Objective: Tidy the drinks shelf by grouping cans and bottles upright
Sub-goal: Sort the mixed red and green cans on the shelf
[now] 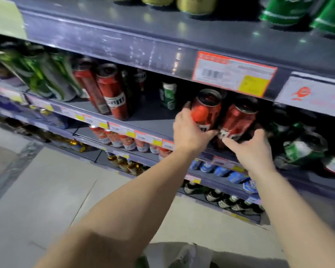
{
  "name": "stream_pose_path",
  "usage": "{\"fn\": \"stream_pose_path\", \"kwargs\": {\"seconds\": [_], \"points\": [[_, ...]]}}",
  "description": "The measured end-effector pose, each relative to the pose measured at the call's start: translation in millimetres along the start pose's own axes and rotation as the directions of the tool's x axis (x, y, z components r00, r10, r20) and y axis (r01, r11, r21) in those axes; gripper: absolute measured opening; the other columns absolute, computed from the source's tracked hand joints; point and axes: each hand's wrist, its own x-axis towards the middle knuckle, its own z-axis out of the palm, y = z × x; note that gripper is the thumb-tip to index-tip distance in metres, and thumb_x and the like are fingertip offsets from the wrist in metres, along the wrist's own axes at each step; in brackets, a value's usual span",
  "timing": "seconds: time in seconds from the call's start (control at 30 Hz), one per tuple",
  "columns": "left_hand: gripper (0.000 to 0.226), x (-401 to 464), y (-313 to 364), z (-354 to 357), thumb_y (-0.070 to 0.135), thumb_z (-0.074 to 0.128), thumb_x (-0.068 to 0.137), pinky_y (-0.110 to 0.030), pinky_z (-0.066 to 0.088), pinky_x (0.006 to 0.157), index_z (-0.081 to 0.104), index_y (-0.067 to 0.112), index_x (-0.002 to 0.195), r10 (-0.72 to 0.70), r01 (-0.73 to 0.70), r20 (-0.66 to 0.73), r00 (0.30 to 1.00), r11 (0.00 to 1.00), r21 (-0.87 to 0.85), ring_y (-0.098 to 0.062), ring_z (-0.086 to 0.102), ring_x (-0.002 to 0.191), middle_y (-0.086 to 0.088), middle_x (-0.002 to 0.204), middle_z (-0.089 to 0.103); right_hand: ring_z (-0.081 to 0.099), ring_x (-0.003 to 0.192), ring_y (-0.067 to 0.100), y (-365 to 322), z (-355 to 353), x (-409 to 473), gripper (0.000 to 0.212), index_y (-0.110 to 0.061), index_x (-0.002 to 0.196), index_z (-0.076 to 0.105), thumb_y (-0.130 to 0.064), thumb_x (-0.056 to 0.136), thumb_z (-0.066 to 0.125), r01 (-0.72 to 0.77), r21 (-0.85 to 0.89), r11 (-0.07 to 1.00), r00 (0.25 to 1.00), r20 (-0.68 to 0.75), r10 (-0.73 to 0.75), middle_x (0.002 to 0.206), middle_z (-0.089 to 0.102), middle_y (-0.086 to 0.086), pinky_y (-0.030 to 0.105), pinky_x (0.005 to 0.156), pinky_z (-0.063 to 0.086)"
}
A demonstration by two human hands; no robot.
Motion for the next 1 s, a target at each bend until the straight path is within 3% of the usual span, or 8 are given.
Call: {"fn": "stream_pose_path", "kwargs": {"seconds": [0.07, 0.17, 0.3, 0.5, 0.67, 0.77, 0.9, 1.0], "points": [[0.076, 5.3, -1.6, 1.7, 0.038, 0.089, 0.058, -0.042, 0.049, 0.092, 0.048, 0.016, 0.118, -0.001, 0.004, 0.046, 0.999, 0.999, -0.053, -0.027, 0.058, 0.112, -0.007, 0.116, 0.058, 0.063, 0.094, 0.020, -0.2, 9.4, 12.1, 0.056, -0.012, 0.102, 0.059, -0.046, 0.064, 0.083, -0.008, -0.051, 0.999, 1.000, -0.012, 0.008, 0.100, 0.067, -0.001, 0.030, 0.074, 0.044], [0.071, 12.2, -11.3, -5.5, 0.035, 0.086, 0.065, -0.040, 0.050, 0.087, 0.046, 0.019, 0.121, 0.035, -0.025, 0.109, 0.993, 0.996, -0.086, -0.025, 0.059, 0.111, -0.003, 0.119, 0.058, 0.065, 0.091, 0.021, -2.1, 15.2, 13.4, 0.050, -0.018, 0.103, 0.066, -0.043, 0.065, 0.085, 0.000, -0.047, 0.999, 1.000, -0.016, -0.001, 0.096, 0.071, -0.003, 0.031, 0.076, 0.046], [0.061, 27.9, -35.0, -33.6, 0.037, 0.085, 0.065, -0.042, 0.051, 0.084, 0.046, 0.020, 0.108, 0.031, -0.026, 0.066, 0.997, 0.997, -0.071, -0.024, 0.060, 0.104, 0.000, 0.110, 0.059, 0.065, 0.093, 0.020, -5.5, 27.1, 9.6, 0.050, -0.020, 0.102, 0.064, -0.046, 0.064, 0.085, -0.012, -0.014, 1.000, 0.996, -0.090, 0.011, 0.098, 0.070, -0.004, 0.033, 0.080, 0.048], [0.068, 51.3, -65.8, -82.7, 0.032, 0.087, 0.062, -0.041, 0.050, 0.088, 0.045, 0.021, 0.114, 0.003, -0.004, -0.013, 1.000, 0.995, -0.095, -0.022, 0.062, 0.101, 0.003, 0.108, 0.062, 0.069, 0.081, 0.020, -35.8, 65.4, 14.7, 0.055, -0.025, 0.089, 0.064, -0.060, 0.049, 0.076, -0.021, 0.015, 1.000, 0.994, -0.106, 0.022, 0.086, 0.072, -0.006, 0.047, 0.078, 0.058], [0.080, 48.8, -78.4, -103.6, 0.032, 0.088, 0.064, -0.026, 0.042, 0.082, 0.041, 0.021, 0.128, 0.015, -0.020, -0.043, 0.999, 0.992, -0.126, -0.010, 0.055, 0.095, 0.015, 0.100, 0.056, 0.068, 0.081, 0.024, -56.3, 92.0, 31.1, 0.050, -0.025, 0.098, 0.060, -0.046, 0.056, 0.077, -0.005, 0.043, 0.999, 0.995, -0.102, 0.009, 0.088, 0.069, -0.003, 0.040, 0.076, 0.058], [0.076, 47.4, -84.6, -107.8, 0.030, 0.089, 0.065, -0.016, 0.038, 0.075, 0.042, 0.021, 0.124, 0.020, -0.025, -0.036, 0.999, 0.987, -0.158, -0.004, 0.054, 0.091, 0.023, 0.092, 0.053, 0.067, 0.091, 0.019, -67.8, 102.7, 47.4, 0.059, -0.022, 0.110, 0.059, -0.044, 0.061, 0.083, -0.005, 0.082, 0.997, 0.993, -0.118, 0.015, 0.103, 0.069, -0.004, 0.031, 0.080, 0.054], [0.079, 46.0, -96.0, -108.4, 0.027, 0.090, 0.064, 0.002, 0.038, 0.075, 0.044, 0.016, 0.127, 0.054, -0.059, -0.027, 0.998, 0.973, -0.225, 0.000, 0.059, 0.095, 0.011, 0.109, 0.060, 0.066, 0.099, 0.020, -80.0, 114.5, 69.1, 0.066, -0.016, 0.118, 0.059, -0.045, 0.065, 0.083, 0.054, 0.038, 0.998, 0.991, -0.122, -0.049, 0.113, 0.069, 0.001, 0.030, 0.084, 0.052], [0.082, 44.9, -105.3, -107.2, 0.028, 0.091, 0.064, -0.002, 0.042, 0.085, 0.046, 0.015, 0.131, 0.072, -0.074, -0.017, 0.997, 0.962, -0.264, 0.002, 0.060, 0.106, 0.007, 0.116, 0.062, 0.065, 0.104, 0.021, -86.8, 122.0, 80.2, 0.067, -0.013, 0.122, 0.057, -0.046, 0.068, 0.081, 0.086, 0.023, 0.996, 0.991, -0.101, -0.084, 0.116, 0.068, 0.003, 0.032, 0.088, 0.052]]}}
